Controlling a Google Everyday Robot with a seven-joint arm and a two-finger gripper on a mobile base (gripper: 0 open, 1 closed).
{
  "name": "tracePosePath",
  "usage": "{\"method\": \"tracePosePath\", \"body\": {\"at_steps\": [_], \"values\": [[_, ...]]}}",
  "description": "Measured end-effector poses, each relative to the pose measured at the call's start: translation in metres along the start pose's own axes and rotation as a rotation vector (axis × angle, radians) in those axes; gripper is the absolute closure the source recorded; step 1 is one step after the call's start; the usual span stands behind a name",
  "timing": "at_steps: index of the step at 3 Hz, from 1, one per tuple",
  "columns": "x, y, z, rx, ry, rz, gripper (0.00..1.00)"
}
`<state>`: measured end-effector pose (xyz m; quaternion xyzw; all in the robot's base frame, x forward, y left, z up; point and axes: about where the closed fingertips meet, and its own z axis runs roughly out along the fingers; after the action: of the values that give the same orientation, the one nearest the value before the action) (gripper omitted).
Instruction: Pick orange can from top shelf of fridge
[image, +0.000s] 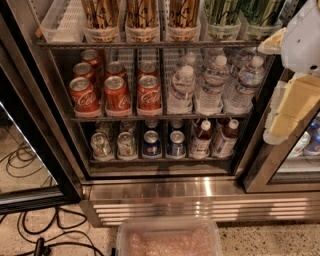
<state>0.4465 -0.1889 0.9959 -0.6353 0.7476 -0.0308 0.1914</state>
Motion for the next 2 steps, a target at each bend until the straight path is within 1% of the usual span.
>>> {"method": "tracePosePath", "body": {"at_steps": [1, 2], "values": [[-0.009, 0.001, 0.003, 0.043, -0.071, 0.052, 0.0], [-0.023, 0.003, 0.001, 0.11, -0.216, 0.253, 0.0]]}}
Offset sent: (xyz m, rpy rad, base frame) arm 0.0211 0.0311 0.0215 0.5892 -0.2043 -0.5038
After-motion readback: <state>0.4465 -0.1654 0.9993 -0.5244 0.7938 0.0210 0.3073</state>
